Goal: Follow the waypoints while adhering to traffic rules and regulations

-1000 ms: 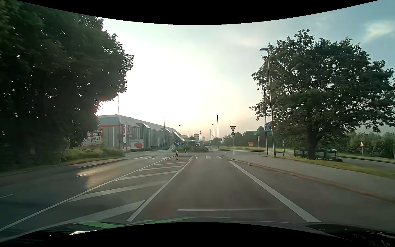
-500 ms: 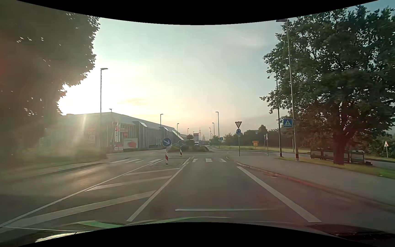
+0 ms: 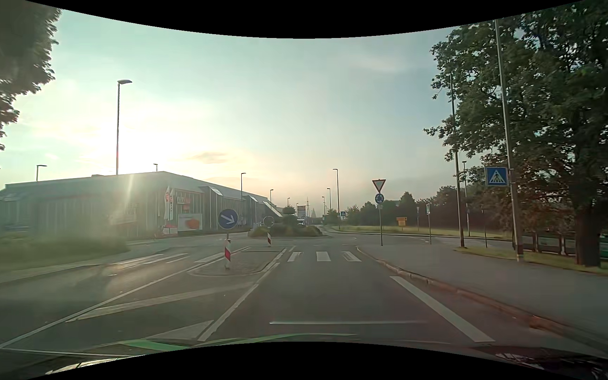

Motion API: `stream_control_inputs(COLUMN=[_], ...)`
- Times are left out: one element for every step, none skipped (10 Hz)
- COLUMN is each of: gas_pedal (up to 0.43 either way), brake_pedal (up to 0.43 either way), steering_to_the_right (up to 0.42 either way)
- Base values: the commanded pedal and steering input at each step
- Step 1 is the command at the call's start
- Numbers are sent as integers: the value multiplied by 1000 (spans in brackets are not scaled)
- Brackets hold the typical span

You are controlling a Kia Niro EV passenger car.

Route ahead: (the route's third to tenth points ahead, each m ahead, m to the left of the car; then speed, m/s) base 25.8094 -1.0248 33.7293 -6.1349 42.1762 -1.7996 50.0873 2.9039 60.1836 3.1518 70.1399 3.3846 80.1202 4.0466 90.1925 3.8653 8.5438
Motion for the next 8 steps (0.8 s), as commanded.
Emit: stream_control_inputs(gas_pedal=[0, 0, 0, 0, 0, 0, 0, 0], brake_pedal=[256, 250, 256, 244, 226, 226, 232, 232], steering_to_the_right=[2, 2, 3, 2, 2, 2, 1, 2])
